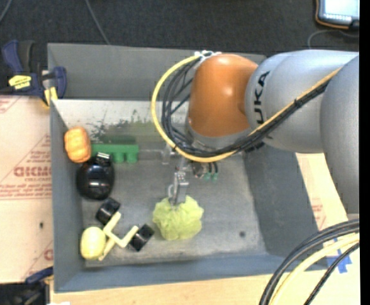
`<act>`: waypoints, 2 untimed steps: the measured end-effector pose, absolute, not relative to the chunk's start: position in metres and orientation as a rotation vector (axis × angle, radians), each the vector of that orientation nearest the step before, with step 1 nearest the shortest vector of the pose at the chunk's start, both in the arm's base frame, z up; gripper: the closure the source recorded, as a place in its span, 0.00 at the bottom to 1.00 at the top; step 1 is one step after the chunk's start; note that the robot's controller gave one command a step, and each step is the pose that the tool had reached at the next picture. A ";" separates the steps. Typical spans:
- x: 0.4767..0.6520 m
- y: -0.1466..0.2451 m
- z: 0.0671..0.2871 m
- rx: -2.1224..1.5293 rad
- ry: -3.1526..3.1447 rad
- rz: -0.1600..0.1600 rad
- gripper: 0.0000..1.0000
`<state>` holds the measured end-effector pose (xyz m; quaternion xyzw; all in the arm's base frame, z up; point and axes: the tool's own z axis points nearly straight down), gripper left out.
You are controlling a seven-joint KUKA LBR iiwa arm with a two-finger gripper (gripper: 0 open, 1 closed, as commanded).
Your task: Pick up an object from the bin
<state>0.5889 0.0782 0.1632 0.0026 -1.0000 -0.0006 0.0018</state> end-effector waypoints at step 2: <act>0.586 0.063 0.133 0.117 -3.146 -0.002 0.00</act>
Offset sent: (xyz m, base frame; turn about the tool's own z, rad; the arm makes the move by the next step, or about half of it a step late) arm -0.0132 -0.0376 -0.0870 -0.1737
